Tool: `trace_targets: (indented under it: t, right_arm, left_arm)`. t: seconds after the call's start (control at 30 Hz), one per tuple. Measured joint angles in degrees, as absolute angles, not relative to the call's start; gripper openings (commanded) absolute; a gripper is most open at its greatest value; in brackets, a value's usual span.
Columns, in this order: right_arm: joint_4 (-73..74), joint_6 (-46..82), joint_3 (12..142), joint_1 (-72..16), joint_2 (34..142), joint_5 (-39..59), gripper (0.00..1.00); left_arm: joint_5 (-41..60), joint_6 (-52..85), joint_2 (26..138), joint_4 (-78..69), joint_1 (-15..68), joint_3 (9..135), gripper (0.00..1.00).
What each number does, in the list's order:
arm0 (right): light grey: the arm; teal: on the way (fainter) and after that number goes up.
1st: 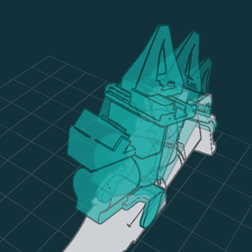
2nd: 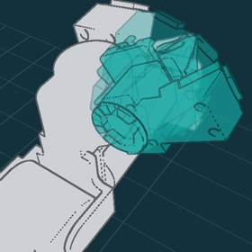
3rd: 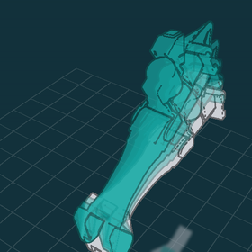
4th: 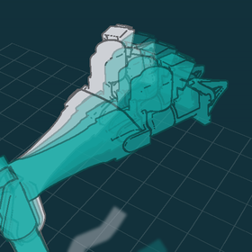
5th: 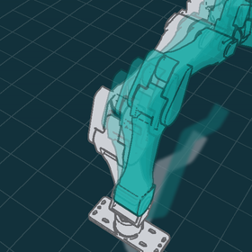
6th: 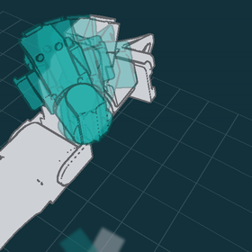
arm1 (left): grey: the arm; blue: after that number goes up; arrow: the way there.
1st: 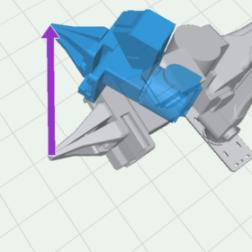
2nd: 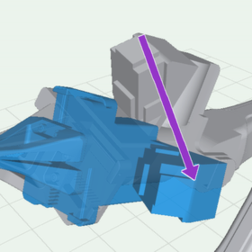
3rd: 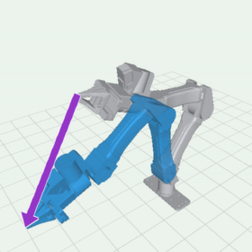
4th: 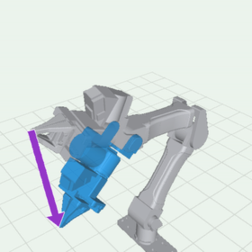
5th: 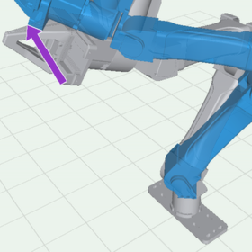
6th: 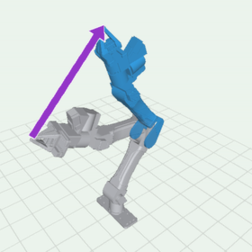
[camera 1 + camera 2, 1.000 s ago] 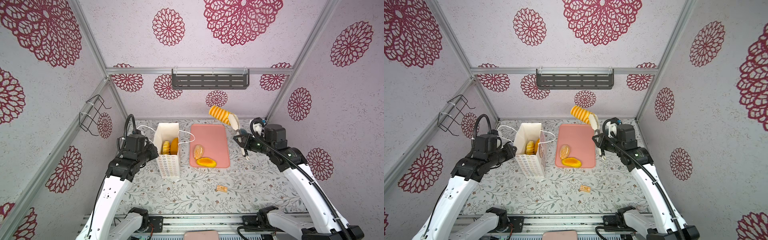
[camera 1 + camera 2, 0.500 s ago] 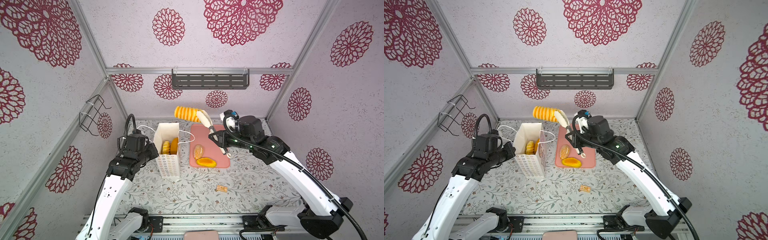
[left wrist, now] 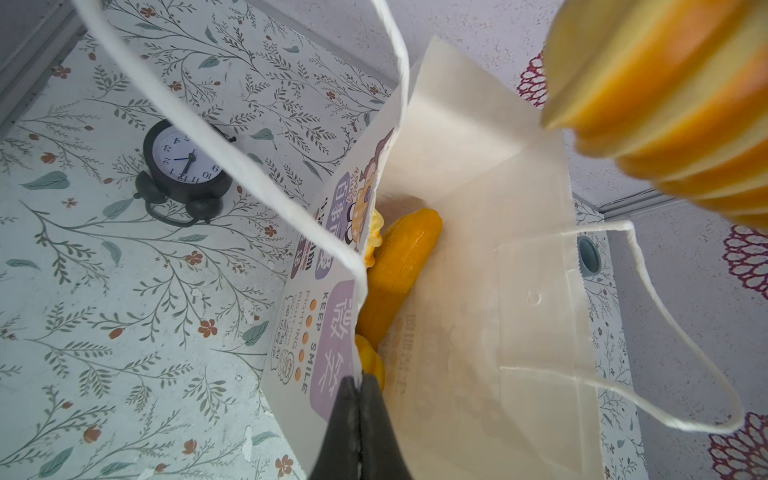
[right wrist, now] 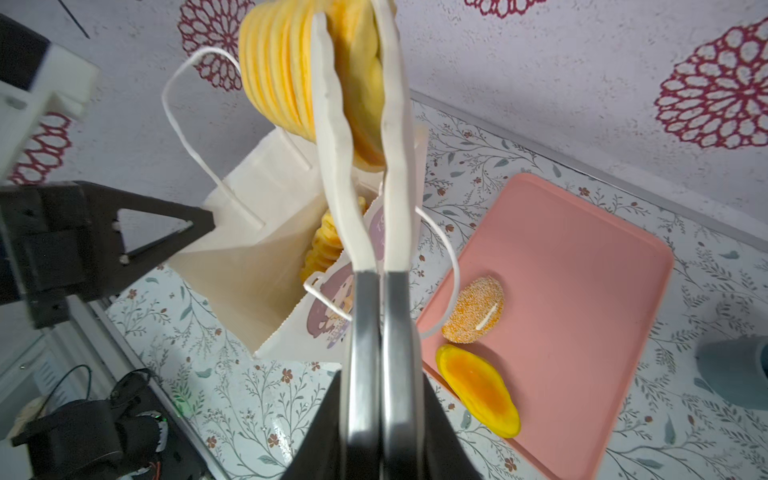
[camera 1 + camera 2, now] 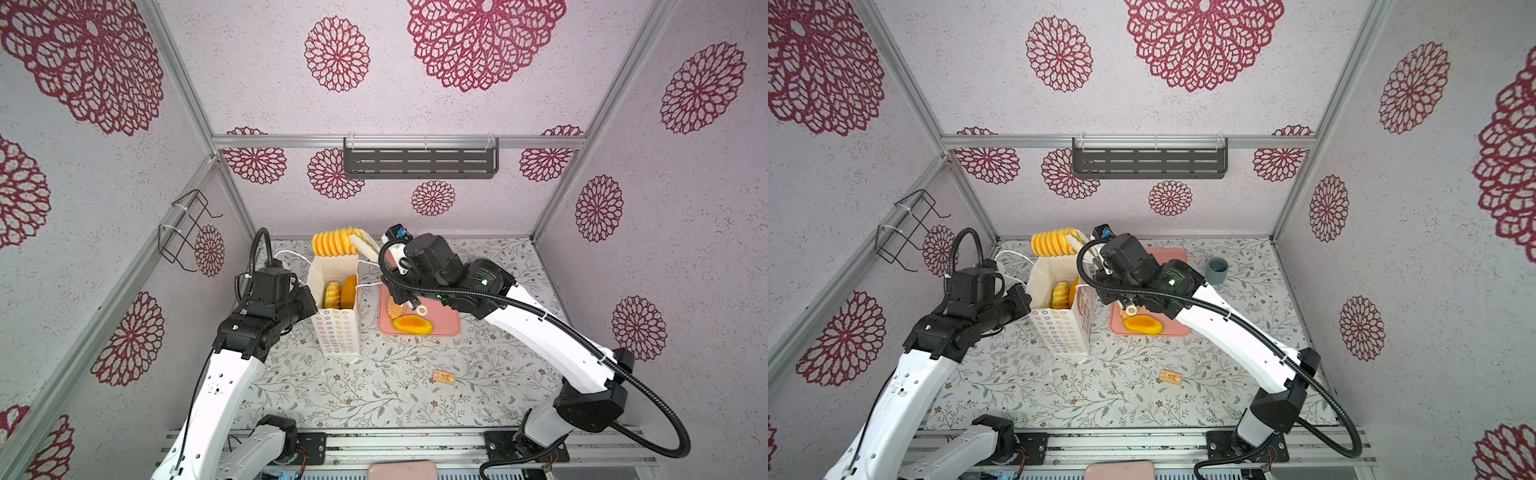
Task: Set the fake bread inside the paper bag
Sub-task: 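Lower the striped bread into the bag opening held by the left gripper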
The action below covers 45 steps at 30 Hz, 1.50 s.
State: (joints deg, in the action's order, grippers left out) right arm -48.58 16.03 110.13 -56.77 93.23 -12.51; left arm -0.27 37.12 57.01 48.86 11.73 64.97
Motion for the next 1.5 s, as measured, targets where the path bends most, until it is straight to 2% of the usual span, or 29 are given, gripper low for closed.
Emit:
trace_targets:
  t: [0.3,0.43,0.83,1.5]
  right_arm:
    - [-52.4,11.8,111.2,-58.5,94.2,-19.3,0.00]
    - [-52.9,9.4,112.8,-60.9,94.6,-21.1,0.03]
    - [-57.2,5.4,120.7,-64.6,103.5,-26.8,0.03]
    - [-60.6,5.8,120.6,-64.6,99.8,-30.4,0.05]
  left_arm:
    - [-0.3,37.1,57.0,49.0,11.7,65.2,0.03]
    - [-0.2,37.1,57.1,49.1,11.7,65.3,0.03]
    - [0.1,37.1,57.3,49.6,11.7,65.6,0.03]
    - [0.2,37.1,57.3,49.8,11.7,65.6,0.03]
